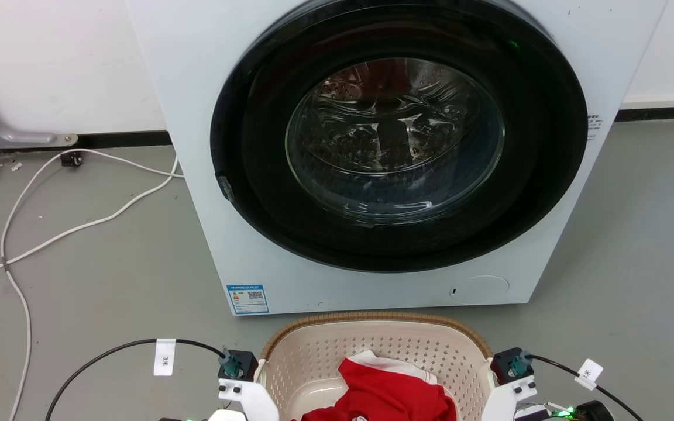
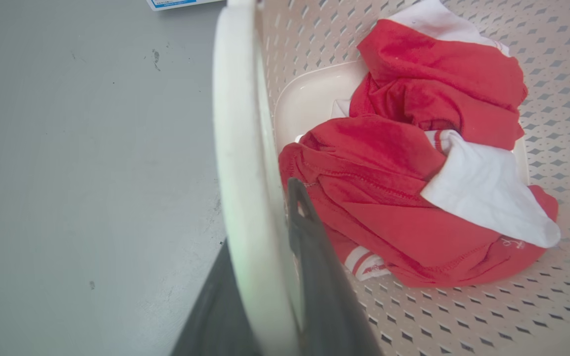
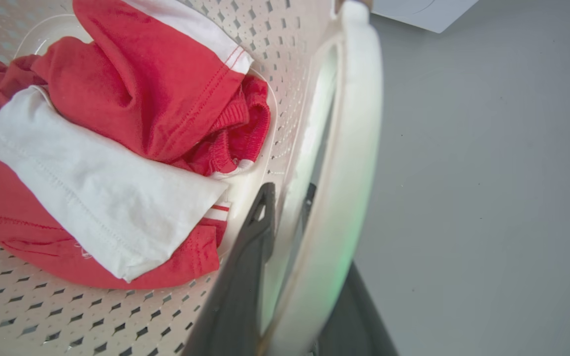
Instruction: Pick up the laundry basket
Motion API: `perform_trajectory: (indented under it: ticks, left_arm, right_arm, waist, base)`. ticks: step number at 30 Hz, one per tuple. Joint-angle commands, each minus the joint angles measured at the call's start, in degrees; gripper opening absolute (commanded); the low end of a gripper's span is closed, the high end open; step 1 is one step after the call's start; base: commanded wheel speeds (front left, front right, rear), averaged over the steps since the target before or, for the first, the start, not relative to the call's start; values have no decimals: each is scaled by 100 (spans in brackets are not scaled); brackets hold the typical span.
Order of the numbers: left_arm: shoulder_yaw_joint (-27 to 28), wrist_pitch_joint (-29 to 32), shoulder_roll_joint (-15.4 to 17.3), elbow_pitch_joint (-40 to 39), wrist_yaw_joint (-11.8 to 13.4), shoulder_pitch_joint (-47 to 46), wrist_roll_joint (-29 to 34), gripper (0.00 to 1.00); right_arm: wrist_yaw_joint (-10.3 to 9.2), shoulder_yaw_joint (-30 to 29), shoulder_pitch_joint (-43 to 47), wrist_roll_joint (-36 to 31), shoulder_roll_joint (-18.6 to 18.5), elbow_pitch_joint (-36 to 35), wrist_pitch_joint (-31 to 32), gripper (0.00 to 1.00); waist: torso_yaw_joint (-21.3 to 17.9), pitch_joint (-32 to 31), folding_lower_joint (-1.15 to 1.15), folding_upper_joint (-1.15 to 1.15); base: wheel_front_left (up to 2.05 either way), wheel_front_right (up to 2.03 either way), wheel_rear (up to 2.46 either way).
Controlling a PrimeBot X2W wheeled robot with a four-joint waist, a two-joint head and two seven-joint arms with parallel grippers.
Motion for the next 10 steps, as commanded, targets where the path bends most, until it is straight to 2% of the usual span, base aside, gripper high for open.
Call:
perform_trajectory:
  ticks: [1,10]
  left_arm:
    - [-17,-61,51,-26,-14,-121,16,0]
    - [-52,-87,60,-26,-17,-92,-35,0]
  right_arm:
    - [2,53,-27,-4,-53,28,22,0]
    - [2,100,3,57,-53,28,19,0]
  waist:
    - [-3,0,0,0]
    - [-13,-14,0,0]
  base:
    - [0,0,0]
    - [0,0,0]
